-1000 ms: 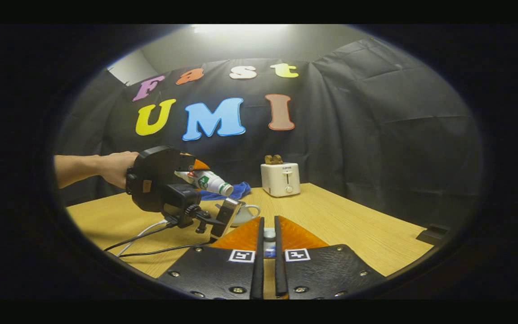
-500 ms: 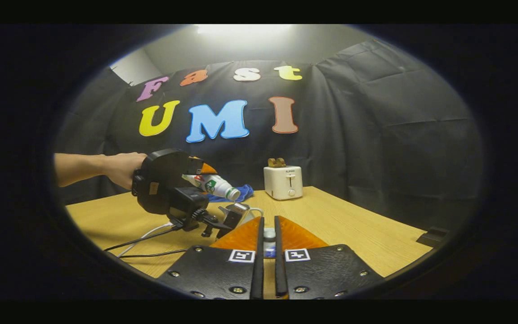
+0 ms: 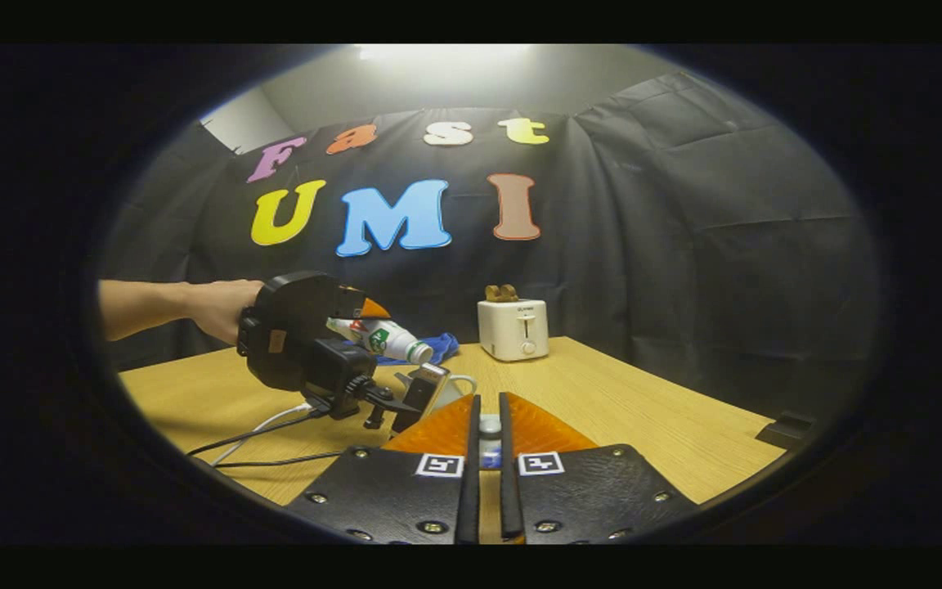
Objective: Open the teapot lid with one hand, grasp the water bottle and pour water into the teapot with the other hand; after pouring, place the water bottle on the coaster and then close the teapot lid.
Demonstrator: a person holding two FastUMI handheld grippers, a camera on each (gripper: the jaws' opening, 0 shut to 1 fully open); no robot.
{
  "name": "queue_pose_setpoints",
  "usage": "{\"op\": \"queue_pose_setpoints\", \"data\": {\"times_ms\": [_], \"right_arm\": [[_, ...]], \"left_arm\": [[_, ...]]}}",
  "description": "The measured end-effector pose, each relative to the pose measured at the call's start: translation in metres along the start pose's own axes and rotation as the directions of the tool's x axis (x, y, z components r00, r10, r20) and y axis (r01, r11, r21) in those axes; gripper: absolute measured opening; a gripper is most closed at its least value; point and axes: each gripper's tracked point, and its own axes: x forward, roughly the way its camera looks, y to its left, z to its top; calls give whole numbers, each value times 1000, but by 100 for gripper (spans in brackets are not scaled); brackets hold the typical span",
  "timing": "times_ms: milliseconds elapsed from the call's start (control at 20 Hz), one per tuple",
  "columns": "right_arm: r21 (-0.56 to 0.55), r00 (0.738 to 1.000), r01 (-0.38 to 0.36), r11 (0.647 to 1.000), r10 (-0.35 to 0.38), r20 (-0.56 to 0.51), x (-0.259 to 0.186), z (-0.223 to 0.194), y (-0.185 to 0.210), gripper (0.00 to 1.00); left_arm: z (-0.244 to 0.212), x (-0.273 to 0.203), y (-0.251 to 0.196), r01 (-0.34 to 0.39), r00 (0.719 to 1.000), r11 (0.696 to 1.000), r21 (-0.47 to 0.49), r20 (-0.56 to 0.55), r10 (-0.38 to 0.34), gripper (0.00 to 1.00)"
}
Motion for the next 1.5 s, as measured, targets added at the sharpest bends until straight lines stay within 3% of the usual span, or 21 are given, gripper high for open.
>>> {"op": "queue_pose_setpoints", "data": {"times_ms": [50,100,150,200,300,400,550,750,850,1050,1100,1150,1500], "right_arm": [[1,1000,0,1000,0,-2,0,-1,0,10],[2,1000,0,1000,0,-2,0,-1,0,27],[0,1000,2,1000,-2,-3,0,-1,-1,10],[-2,1000,4,1000,-4,-5,0,0,-1,13],[-1,1000,6,1000,-6,-6,0,0,-1,3],[-2,1000,6,1000,-6,-5,1,3,-1,10],[3,1000,11,1000,-11,-8,3,7,-6,10],[14,1000,7,1000,-7,-15,6,16,-8,10],[14,1000,1,1000,-1,-19,10,20,-9,10],[22,998,-40,999,41,-46,24,21,3,10],[14,997,-55,998,55,-49,28,22,8,5],[3,996,-66,998,66,-52,33,21,14,10],[-32,989,-131,991,128,-70,92,27,56,10]], "left_arm": [[1,-1,-1,-1,1000,1000,-4,3,1,79],[1,0,-3,3,1000,1000,-16,5,-3,77],[0,0,-6,11,1000,999,-33,7,-11,77],[0,0,-10,17,1000,999,-50,10,-17,76],[1,-1,-16,26,1000,996,-90,19,-25,73],[2,-5,-25,39,999,988,-149,31,-35,69],[6,-11,-36,53,998,969,-242,52,-42,84],[6,-7,-46,79,995,921,-383,80,-52,84],[4,-5,-48,91,994,871,-482,95,-51,84],[-4,-9,-48,110,992,742,-661,123,-38,84],[-7,-7,-46,101,992,706,-701,121,-22,83],[-11,-6,-45,91,993,666,-740,117,-5,83],[-27,10,-50,26,994,341,-940,60,91,83]]}}
